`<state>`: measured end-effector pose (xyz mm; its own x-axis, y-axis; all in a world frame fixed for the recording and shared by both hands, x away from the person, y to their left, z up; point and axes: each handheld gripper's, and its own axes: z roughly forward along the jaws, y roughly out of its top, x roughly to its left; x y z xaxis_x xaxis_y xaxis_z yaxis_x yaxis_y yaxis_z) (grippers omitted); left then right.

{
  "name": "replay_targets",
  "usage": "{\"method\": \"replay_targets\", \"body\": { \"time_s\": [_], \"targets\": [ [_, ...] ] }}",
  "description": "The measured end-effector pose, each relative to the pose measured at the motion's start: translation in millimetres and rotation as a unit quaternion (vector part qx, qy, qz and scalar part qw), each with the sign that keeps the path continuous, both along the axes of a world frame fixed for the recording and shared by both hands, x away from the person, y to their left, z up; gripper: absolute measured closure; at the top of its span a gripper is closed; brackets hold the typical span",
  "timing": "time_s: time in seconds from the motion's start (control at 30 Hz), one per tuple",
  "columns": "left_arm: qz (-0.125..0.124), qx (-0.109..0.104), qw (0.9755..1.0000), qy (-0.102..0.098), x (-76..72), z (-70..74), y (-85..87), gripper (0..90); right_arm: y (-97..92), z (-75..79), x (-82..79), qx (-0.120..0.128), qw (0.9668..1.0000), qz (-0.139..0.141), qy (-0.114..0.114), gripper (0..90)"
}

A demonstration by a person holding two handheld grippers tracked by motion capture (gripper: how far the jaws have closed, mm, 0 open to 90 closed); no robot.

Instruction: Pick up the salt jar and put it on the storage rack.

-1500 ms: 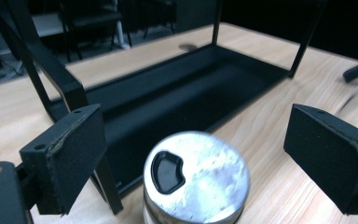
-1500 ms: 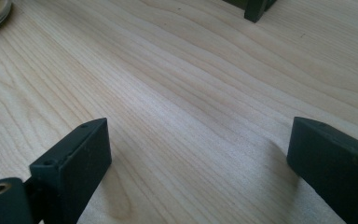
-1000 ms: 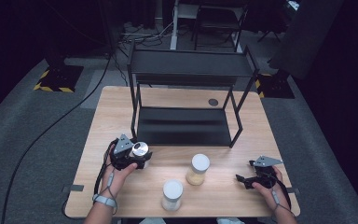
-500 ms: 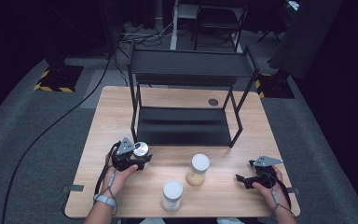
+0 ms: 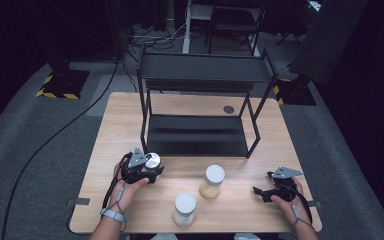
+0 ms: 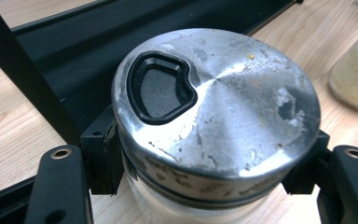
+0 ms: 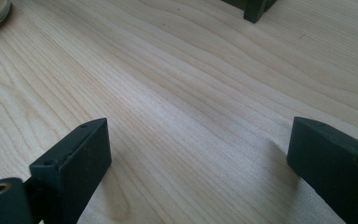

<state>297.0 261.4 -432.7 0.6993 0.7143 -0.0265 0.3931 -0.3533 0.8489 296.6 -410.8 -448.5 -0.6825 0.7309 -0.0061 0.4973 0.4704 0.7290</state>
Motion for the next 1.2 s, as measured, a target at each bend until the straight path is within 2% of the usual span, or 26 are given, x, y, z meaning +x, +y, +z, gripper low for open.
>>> {"method": "replay_targets", "body": {
  "time_s": [0.13, 0.2, 0.4, 0.5, 0.67, 0.9, 1.2],
  "targets": [
    [-0.009, -0.004, 0.9999, -0.007, 1.6, 18.3, -2.3, 29.8, 0.0, 0.0, 0.0, 0.000, 1.0000, 0.000, 0.000, 6.3],
    [-0.011, -0.003, 0.9999, -0.009, 2.5, 22.7, -3.6, 29.8, 0.0, 0.0, 0.0, 0.000, 1.0000, 0.000, 0.000, 6.3],
    [-0.022, 0.002, 0.9996, -0.019, 13.0, 48.9, -11.0, 29.8, 0.0, 0.0, 0.0, 0.000, 1.0000, 0.000, 0.000, 6.3],
    [-0.023, 0.001, 0.9995, -0.022, 18.0, 56.4, -12.9, 29.8, 0.0, 0.0, 0.0, 0.000, 1.0000, 0.000, 0.000, 6.3],
    [-0.027, -0.007, 0.9993, -0.024, 25.7, 64.2, -14.2, 29.8, 0.0, 0.0, 0.0, 0.000, 1.0000, 0.000, 0.000, 6.3],
    [-0.028, -0.005, 0.9990, -0.034, 40.6, 77.6, -23.2, 29.8, 0.0, 0.0, 0.0, 0.000, 1.0000, 0.000, 0.000, 6.3],
    [-0.026, -0.006, 0.9990, -0.035, 58.6, 78.7, -32.8, 29.8, 0.1, 0.0, -0.1, 0.000, 1.0000, 0.000, 0.000, 6.3]
  ]
}}
